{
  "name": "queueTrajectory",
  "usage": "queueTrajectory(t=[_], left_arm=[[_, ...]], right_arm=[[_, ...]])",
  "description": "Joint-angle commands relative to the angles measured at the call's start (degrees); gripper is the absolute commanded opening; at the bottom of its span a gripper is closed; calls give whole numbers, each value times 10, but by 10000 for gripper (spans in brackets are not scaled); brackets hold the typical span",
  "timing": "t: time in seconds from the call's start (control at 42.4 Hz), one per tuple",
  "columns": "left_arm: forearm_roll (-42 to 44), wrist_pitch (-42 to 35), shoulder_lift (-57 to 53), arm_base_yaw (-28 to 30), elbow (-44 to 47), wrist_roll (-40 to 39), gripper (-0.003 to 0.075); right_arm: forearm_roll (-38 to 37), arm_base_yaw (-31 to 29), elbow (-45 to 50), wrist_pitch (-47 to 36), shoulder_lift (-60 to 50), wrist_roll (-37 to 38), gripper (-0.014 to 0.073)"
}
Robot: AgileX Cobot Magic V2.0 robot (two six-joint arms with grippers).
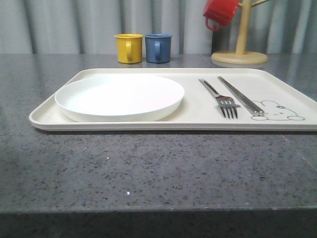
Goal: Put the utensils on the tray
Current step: 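Place the chopsticks on the tray next to the fork and release, then reach the right gripper to the silver spoon and grasp it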
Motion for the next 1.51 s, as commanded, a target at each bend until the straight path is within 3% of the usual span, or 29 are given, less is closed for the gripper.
queueTrajectory(t=[0.0, 0.212, 0.613, 1.178, 1.272, 1.39, 1.484], left_arm=[[0, -40, -1, -5, -15, -6, 368], [0, -40, -1, -5, -15, -6, 368], [0, -40, -1, -5, -15, -6, 368], [0, -40, -1, -5, -15, -6, 368], [0, -40, -1, -5, -15, -6, 368], [0, -40, -1, -5, -15, -6, 368], [0, -40, -1, -5, -15, -6, 368]], right_arm=[[-11, -58, -17, -11, -6, 0, 247], [-10, -115, -17, -47, 38, 0, 243], [-15, -115, -17, -105, 110, -1, 243], [-8, -115, -17, -121, 139, -1, 241], [-8, -115, -17, -122, 139, -1, 183], [-8, -115, -17, -120, 139, -1, 36], [-1, -115, -17, -119, 139, -1, 1]])
